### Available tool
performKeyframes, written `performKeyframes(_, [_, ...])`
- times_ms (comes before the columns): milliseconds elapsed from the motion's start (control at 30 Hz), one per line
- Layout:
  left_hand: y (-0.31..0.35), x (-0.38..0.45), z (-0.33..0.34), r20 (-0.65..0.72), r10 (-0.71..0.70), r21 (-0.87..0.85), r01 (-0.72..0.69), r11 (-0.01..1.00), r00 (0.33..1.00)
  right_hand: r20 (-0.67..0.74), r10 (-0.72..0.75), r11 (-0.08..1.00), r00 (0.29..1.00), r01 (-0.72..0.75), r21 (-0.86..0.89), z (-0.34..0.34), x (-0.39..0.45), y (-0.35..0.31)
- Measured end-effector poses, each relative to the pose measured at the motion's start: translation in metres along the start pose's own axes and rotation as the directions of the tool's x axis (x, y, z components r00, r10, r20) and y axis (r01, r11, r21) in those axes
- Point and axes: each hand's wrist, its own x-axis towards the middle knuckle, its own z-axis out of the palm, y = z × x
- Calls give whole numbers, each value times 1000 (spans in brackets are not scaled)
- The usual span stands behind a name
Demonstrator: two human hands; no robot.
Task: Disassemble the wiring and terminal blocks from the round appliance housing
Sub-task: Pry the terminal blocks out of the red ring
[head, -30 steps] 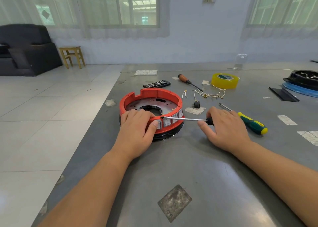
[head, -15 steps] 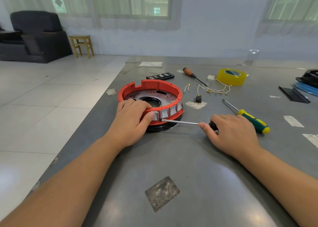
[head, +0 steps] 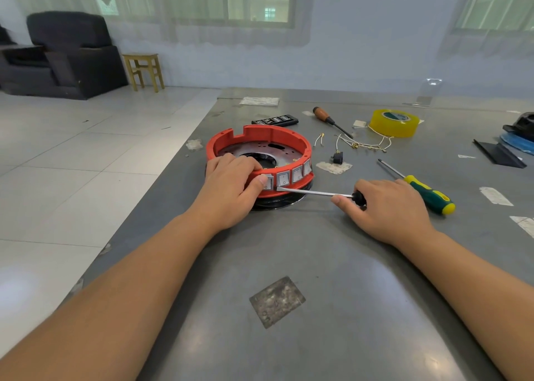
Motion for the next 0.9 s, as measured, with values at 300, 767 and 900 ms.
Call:
performKeyframes(300, [1, 3, -2, 44, -5, -8, 5, 1000, 999, 71, -22, 1000, 997, 23, -11, 9, 24, 2])
performKeyframes(767, [-2, 4, 0, 51, 11, -5, -11, 1000, 999, 32, -75, 997, 997, 76, -31, 23, 56, 6])
performKeyframes(900, [-2, 5, 1, 61, 12, 4, -12, 1000, 998, 56, -102, 994, 993, 100, 34, 26, 63, 5])
